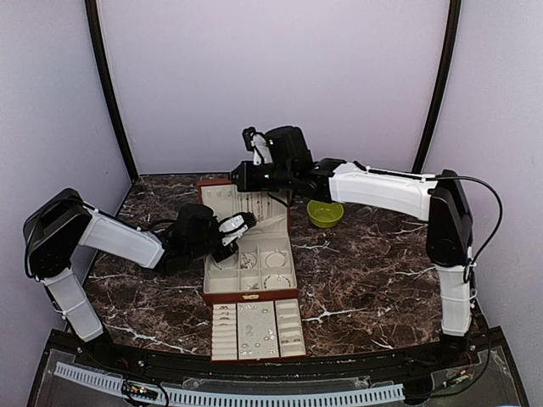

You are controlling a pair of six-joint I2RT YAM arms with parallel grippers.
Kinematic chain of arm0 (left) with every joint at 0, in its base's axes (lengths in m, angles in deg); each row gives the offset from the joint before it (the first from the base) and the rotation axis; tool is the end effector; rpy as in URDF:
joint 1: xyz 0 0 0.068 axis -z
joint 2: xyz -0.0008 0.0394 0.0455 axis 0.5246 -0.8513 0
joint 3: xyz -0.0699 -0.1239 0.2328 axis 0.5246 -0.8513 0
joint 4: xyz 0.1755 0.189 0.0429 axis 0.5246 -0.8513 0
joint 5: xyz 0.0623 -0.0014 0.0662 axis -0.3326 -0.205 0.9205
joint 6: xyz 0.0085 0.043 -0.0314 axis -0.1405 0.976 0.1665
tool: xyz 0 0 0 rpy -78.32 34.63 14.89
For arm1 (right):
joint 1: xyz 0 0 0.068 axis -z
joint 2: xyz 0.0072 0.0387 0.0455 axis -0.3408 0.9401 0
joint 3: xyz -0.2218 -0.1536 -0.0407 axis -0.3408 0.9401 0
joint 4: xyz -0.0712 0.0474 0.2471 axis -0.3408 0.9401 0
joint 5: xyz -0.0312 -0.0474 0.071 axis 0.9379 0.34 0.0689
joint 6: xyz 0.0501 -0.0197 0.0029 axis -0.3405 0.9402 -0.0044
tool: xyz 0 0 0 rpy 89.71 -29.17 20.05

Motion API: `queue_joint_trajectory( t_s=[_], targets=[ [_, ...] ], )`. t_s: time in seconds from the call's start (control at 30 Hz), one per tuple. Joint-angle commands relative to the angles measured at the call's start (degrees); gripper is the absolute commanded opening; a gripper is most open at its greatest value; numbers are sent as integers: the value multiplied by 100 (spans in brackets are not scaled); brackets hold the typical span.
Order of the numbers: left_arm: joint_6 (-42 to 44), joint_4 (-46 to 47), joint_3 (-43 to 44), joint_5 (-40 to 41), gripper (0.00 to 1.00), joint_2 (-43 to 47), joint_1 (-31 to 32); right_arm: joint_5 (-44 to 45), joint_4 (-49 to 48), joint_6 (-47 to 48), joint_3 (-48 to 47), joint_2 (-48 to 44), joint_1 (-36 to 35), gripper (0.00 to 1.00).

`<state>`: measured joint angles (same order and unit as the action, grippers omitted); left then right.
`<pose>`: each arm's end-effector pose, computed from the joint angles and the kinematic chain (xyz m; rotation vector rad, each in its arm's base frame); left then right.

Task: Organize the mixed jewelry
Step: Move the necklace to the compartment pouch.

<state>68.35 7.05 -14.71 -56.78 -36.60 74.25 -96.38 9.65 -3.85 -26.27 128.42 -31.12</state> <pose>0.2606 -0.2329 0.1678 1.1351 1.5713 0.0417 0.3153 0.3964 0.3073 -0.4694 1.9692 1.0381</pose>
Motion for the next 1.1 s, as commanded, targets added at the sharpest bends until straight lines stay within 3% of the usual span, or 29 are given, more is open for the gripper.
queue_joint_trajectory(
  t_s=[0.0, 0.53, 0.87, 1.07],
  targets=[
    [39, -280, -130, -317, 0, 221, 152, 136, -329, 100, 132, -278, -2, 0],
    [-100, -240, -117, -363, 0, 416, 170, 257, -660, 143, 603, -299, -54, 0],
    [-114, -158, -204, -421, 0, 466, 193, 821, -706, -136, 769, -475, -62, 0],
    [-106, -214, -213, -499, 10, 626, 213, 719, -827, -118, 846, -509, -68, 0]
  ],
)
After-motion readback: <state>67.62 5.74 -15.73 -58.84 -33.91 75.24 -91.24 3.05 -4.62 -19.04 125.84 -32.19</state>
